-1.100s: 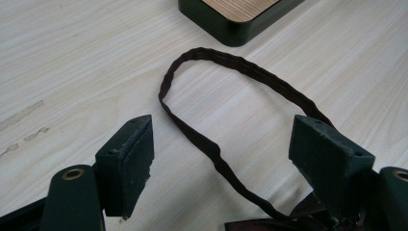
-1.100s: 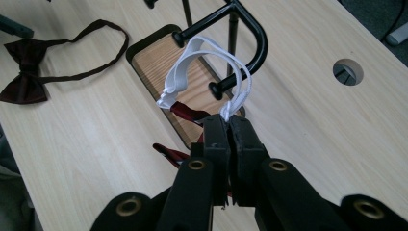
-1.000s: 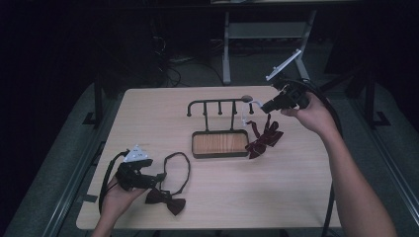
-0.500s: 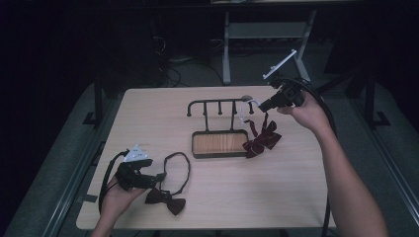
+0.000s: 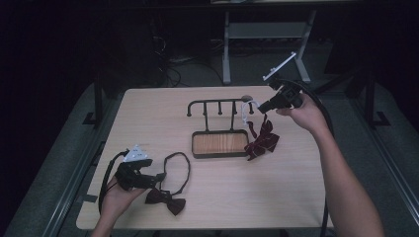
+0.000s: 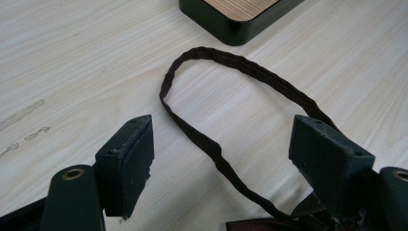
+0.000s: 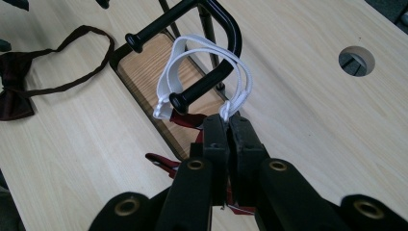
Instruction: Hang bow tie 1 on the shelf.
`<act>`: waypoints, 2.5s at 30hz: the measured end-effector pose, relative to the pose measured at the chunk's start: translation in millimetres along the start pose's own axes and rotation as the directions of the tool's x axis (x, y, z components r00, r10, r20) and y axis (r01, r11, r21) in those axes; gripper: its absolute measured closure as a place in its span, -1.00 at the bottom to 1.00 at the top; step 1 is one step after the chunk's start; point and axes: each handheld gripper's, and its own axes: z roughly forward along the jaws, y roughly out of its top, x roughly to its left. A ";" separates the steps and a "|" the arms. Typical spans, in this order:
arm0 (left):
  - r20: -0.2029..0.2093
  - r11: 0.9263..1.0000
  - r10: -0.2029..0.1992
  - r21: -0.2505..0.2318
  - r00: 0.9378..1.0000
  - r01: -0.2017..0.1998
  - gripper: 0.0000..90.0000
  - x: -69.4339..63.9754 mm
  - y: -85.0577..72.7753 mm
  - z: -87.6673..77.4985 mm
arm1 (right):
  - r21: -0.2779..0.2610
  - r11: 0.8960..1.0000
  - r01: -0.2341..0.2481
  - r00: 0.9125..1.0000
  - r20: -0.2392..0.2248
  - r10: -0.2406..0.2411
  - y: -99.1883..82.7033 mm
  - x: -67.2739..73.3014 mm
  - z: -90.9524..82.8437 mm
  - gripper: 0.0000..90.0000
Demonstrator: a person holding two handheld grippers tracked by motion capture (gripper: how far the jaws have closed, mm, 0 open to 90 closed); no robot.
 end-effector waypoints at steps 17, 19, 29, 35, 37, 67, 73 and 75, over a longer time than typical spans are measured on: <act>0.000 1.000 0.000 -0.001 1.000 0.000 -0.46 -0.3 0.2 -0.7 | 0.010 1.000 -0.010 1.000 0.010 0.009 -0.9 -1.6 3.1 0.90; 0.001 1.000 0.002 0.001 1.000 -0.002 -0.46 -0.1 0.4 -1.1 | 0.009 1.000 -0.010 1.000 0.014 0.009 -1.0 -2.0 2.8 0.88; -0.001 1.000 0.006 -0.002 1.000 -0.006 -0.46 -0.3 0.5 -1.4 | -0.007 1.000 -0.010 1.000 0.000 0.010 -6.3 0.2 1.8 0.69; -0.001 1.000 0.006 0.005 1.000 -0.006 -0.46 -0.8 0.6 -0.8 | -0.013 1.000 -0.010 1.000 -0.016 0.010 -16.9 1.9 1.8 0.57; 0.001 1.000 0.009 0.008 1.000 -0.009 -0.46 -1.3 0.7 -0.6 | -0.017 1.000 -0.009 1.000 -0.028 0.008 -22.5 2.8 3.0 0.50; 0.005 0.999 0.016 0.028 1.000 -0.016 -0.39 -3.4 -0.1 5.3 | -0.070 0.997 -0.036 0.995 -0.092 0.029 -86.5 20.0 24.8 -0.01; 0.001 1.000 0.019 0.019 1.000 -0.019 -0.39 -2.2 0.3 5.0 | -0.068 0.997 -0.039 0.995 -0.097 0.032 -97.6 23.1 32.0 -0.03; 0.000 1.000 0.014 0.019 1.000 -0.014 -0.39 -1.3 0.1 4.5 | -0.070 0.997 -0.037 0.994 -0.103 0.029 -101.3 23.8 34.2 -0.04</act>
